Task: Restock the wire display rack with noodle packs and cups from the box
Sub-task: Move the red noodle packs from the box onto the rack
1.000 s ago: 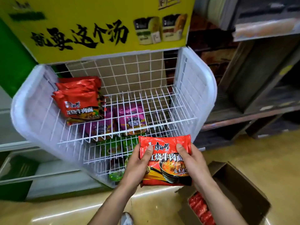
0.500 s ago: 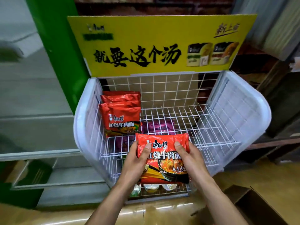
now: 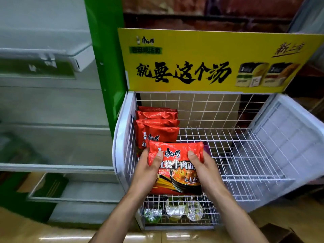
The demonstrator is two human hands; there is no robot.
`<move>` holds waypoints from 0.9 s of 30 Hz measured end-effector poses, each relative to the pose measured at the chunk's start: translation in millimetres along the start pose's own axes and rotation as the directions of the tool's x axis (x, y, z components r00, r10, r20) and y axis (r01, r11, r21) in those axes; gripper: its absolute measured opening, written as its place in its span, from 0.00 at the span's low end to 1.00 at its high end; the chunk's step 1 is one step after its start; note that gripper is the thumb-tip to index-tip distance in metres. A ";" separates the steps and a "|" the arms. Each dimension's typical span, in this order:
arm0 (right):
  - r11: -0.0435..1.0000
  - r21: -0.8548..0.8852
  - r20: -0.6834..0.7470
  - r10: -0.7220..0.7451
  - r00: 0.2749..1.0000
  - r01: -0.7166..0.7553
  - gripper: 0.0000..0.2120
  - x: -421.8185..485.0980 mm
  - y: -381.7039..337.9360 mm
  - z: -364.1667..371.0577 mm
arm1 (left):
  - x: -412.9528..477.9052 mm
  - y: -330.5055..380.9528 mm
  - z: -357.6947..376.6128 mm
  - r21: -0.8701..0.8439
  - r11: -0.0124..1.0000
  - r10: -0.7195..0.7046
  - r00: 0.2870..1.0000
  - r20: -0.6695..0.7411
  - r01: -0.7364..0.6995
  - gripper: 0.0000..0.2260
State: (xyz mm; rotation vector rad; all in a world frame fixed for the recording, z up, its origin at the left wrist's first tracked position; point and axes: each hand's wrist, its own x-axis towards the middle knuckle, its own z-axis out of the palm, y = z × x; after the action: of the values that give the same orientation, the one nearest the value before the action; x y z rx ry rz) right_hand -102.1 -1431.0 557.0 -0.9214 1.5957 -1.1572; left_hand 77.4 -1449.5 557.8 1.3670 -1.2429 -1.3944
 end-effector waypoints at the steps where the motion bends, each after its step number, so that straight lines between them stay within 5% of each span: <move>1: 1.000 -0.002 0.004 -0.005 1.000 0.005 0.08 4.6 -1.4 2.2 | 2.3 2.0 -1.5 0.002 1.000 0.010 1.000 -0.014 -0.010 0.30; 4: 1.000 -0.017 0.037 -0.012 0.999 0.013 0.08 17.9 -5.2 7.2 | 7.2 10.6 -3.6 0.000 1.000 -0.017 0.999 -0.040 0.017 0.31; 8: 0.999 -0.025 0.085 -0.043 0.995 0.045 0.07 34.7 -11.8 12.0 | 21.6 14.0 -2.2 -0.048 0.998 -0.037 0.993 -0.111 0.031 0.16; 18: 0.980 -0.072 0.209 -0.165 0.964 0.183 0.10 69.0 -13.7 24.1 | 48.6 14.1 1.7 -0.107 0.987 -0.142 0.962 -0.235 0.120 0.25; 27: 0.921 -0.308 0.260 -0.159 0.952 0.238 0.20 79.5 5.7 31.8 | 58.7 -6.3 0.8 -0.078 0.989 -0.143 0.932 -0.333 0.123 0.25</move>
State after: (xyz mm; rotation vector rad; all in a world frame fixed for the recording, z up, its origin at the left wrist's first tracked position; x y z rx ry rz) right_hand -94.9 -1511.3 527.6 -1.4194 1.5582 -0.8837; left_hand 71.8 -1505.5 539.8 1.5972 -0.8925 -1.2084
